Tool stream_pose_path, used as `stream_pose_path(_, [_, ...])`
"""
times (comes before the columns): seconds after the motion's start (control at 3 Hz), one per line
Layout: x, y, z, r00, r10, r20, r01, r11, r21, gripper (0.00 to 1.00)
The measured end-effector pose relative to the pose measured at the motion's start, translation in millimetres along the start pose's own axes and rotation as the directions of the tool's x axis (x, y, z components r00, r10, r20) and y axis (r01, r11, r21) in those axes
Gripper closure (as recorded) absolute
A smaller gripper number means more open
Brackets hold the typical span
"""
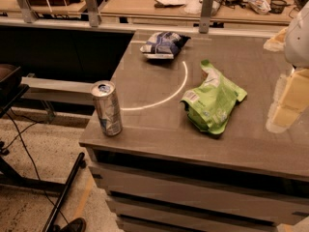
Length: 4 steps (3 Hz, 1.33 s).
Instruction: Pick green rice chip bag
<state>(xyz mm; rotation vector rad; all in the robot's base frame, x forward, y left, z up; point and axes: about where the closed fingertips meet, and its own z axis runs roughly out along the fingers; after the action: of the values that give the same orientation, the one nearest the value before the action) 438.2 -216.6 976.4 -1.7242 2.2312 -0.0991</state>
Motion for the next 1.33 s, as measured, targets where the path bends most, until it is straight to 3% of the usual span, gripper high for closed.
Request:
stream_pose_path(0.33, [0.0, 0.0, 0.0, 1.0, 0.0, 0.0, 0.0, 1.0, 0.0, 0.0])
stream_pose_path(0.67, [-4.2, -18.3, 14.8, 0.999, -0.038, -0.014, 0.038, 0.9992, 0.008, 0.0])
stream_pose_path(1.0, [-19.5, -34.8, 49.9, 0.99, -0.138, -0.011, 0.138, 0.9902, -0.02, 0.0])
stream_pose_path(1.33, [-34.1, -42.6, 85.6, 0.967, -0.254, -0.002, 0.254, 0.9663, -0.043, 0.0])
